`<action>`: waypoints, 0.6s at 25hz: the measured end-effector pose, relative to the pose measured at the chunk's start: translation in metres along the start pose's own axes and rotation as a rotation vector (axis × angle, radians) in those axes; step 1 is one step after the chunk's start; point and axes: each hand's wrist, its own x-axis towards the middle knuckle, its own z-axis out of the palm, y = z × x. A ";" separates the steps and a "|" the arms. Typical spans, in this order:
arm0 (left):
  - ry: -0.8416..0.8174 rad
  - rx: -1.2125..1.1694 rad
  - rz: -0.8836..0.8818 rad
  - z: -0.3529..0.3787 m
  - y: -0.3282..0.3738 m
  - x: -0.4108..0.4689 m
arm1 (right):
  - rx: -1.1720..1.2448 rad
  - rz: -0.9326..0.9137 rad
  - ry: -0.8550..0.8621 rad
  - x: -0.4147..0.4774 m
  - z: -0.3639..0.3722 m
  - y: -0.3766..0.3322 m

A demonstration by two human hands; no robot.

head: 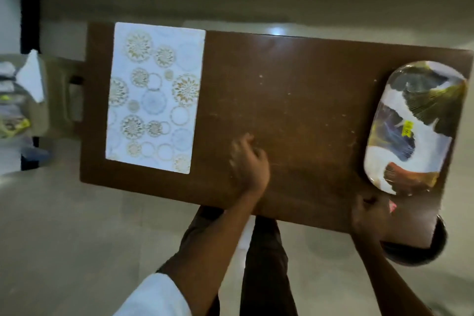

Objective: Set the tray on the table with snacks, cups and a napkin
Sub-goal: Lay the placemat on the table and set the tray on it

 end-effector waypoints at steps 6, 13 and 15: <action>0.251 -0.101 -0.907 -0.097 -0.108 0.258 | -0.061 -0.559 -0.436 -0.116 0.138 -0.200; -0.062 -0.012 -0.704 -0.121 -0.130 0.254 | -0.092 -0.949 -0.450 -0.180 0.234 -0.371; -0.076 0.159 -0.551 -0.122 -0.143 0.240 | -0.288 -0.996 -0.449 -0.170 0.247 -0.386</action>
